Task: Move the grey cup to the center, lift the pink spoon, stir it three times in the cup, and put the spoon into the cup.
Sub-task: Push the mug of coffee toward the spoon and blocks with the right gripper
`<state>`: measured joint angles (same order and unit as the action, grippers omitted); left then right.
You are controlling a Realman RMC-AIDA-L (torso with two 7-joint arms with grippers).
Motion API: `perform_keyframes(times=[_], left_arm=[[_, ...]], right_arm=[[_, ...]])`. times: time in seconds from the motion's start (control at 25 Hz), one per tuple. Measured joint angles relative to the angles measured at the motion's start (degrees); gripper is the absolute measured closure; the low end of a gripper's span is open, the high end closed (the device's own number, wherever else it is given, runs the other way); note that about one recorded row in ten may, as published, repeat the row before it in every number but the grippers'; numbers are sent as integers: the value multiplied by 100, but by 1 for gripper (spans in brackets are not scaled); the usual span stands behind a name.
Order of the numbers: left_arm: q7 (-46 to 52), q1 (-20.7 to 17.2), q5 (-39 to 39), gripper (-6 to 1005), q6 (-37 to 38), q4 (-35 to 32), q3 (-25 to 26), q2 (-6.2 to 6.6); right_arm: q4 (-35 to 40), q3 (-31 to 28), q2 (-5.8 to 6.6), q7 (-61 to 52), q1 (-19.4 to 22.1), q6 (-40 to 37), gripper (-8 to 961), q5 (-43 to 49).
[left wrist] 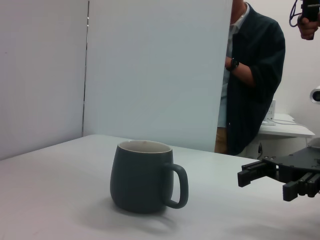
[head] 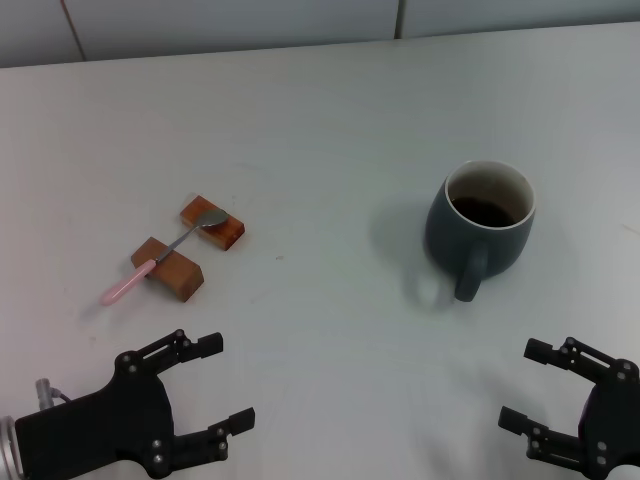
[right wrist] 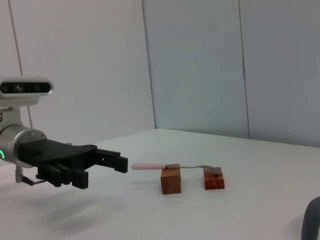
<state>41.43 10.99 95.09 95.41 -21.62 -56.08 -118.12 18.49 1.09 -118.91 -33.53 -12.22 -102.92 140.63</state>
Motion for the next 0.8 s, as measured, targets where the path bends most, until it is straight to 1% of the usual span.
perform_keyframes(times=[0.48, 0.8], left_arm=[[-17, -1, 2, 157, 5, 0, 9, 0], [-43, -9, -5, 157, 9, 0, 9, 0]], right_arm=[[50, -37, 9, -2, 9, -103, 137, -1], [-14, -3, -5, -5, 12, -83, 194, -20]])
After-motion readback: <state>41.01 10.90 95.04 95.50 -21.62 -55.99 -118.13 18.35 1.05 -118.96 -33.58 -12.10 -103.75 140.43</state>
